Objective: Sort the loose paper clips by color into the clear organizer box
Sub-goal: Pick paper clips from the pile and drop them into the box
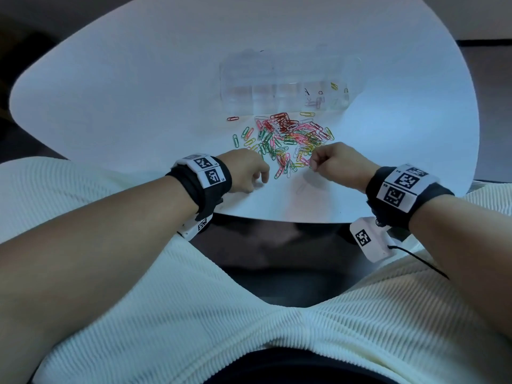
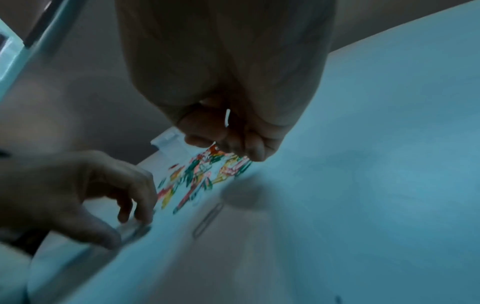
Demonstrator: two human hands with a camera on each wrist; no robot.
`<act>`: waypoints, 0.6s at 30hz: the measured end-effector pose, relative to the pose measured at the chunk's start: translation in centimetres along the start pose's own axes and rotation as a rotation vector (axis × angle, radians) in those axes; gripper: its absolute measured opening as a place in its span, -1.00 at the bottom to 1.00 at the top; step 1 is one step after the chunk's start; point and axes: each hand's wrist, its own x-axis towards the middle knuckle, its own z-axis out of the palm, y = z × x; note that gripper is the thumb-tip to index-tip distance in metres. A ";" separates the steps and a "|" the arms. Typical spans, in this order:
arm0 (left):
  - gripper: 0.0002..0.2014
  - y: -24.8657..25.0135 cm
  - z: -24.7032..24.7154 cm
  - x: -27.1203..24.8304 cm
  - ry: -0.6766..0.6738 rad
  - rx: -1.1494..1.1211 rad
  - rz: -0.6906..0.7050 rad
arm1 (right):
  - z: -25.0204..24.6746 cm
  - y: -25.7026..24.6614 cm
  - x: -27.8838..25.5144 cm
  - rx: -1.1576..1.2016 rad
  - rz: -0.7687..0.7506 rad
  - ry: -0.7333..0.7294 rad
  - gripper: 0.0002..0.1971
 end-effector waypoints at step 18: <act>-0.84 2.4 -2.0 0.1 0.201 -0.234 -0.037 | 2.2 0.6 -0.1 -0.543 -0.066 -0.004 -0.92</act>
